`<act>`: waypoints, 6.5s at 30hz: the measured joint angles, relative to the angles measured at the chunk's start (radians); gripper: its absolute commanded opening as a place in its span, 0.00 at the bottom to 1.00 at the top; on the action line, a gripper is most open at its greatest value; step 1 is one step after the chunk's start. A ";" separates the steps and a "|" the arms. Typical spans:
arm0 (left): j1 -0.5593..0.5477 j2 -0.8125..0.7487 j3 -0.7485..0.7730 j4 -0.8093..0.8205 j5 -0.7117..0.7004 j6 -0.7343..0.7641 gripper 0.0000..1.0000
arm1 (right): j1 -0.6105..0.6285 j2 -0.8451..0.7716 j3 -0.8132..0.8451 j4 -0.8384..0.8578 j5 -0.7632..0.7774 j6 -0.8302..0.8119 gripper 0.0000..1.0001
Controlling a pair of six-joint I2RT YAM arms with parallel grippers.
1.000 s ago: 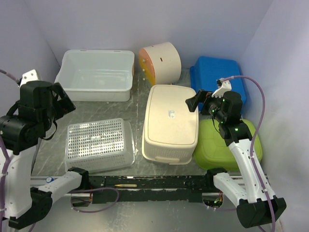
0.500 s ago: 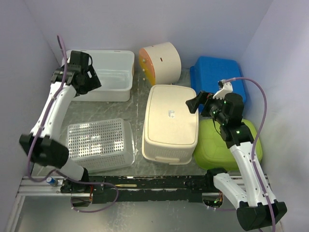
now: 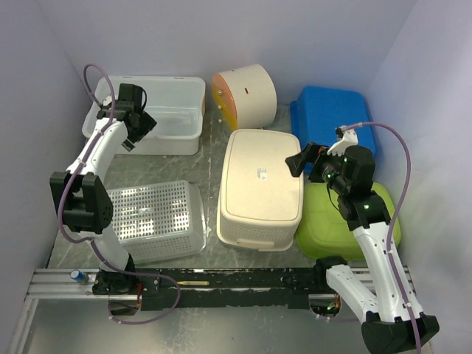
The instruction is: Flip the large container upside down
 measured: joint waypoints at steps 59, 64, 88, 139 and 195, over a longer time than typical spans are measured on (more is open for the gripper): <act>-0.273 0.372 0.359 0.083 0.397 0.774 0.32 | 0.000 -0.017 0.018 -0.060 0.031 0.076 0.99; -0.278 0.373 0.360 0.071 0.406 0.735 0.07 | 0.000 -0.014 0.026 -0.074 0.035 0.071 0.99; 0.055 -0.088 0.350 0.388 1.030 -0.047 0.07 | 0.000 -0.044 0.084 -0.102 0.045 0.061 0.99; 0.630 -0.026 -0.003 0.492 1.303 -0.042 0.85 | 0.000 -0.072 0.090 -0.136 0.037 0.107 0.99; -0.302 -0.660 -0.384 0.070 0.199 0.615 0.99 | 0.001 0.217 0.476 -0.496 0.635 0.117 1.00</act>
